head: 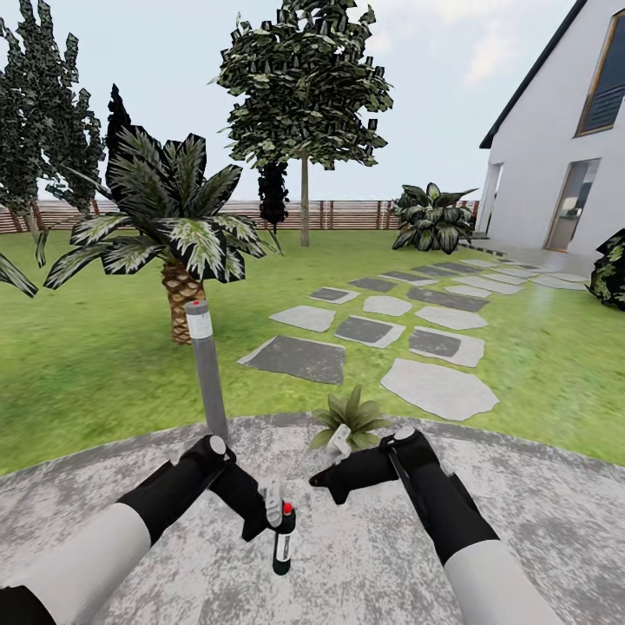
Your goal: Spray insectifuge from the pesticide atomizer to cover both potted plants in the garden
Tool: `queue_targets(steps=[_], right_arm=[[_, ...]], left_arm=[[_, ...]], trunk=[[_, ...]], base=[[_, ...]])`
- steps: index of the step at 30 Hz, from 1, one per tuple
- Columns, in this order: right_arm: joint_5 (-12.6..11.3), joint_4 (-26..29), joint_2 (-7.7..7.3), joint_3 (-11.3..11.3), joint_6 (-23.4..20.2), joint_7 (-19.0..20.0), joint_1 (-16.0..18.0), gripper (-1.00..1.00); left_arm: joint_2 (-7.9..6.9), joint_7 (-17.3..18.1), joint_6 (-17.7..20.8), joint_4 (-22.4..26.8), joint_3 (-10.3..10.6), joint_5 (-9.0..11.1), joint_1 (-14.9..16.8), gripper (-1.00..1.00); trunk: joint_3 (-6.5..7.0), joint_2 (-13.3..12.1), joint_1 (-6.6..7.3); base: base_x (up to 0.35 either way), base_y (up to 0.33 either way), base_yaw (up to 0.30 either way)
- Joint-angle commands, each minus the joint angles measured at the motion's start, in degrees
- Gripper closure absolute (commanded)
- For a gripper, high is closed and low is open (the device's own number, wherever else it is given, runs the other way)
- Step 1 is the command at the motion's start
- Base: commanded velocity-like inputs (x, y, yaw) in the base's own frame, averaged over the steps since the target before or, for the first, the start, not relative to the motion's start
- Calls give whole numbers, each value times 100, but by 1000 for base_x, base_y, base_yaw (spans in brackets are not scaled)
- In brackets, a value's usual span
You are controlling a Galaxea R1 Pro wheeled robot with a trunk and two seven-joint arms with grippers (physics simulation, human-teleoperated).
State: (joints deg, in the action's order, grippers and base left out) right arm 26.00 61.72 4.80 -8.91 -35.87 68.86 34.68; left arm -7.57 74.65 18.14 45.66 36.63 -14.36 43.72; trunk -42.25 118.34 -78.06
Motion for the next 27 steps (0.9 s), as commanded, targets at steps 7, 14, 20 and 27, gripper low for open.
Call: queue_targets(steps=[7, 14, 20, 27], right_arm=[[37, 193, 3, 3, -44, 53, 4, 100], [37, 200, 1, 1, -43, 57, 4, 100], [37, 200, -2, -5, -43, 57, 4, 100], [37, 200, -3, -6, -43, 57, 4, 100]], left_arm=[[304, 22, 66, 5, 8, -741, 5, 100], [351, 23, 73, 10, 2, -787, 46, 100], [347, 23, 75, 13, -2, -788, 96, 100], [351, 23, 75, 32, -7, -788, 101, 100]], trunk=[[-7, 3, 1], [-7, 3, 1], [-7, 3, 1], [-7, 3, 1]], base=[[0, 0, 0], [0, 0, 0], [0, 0, 0], [0, 0, 0]])
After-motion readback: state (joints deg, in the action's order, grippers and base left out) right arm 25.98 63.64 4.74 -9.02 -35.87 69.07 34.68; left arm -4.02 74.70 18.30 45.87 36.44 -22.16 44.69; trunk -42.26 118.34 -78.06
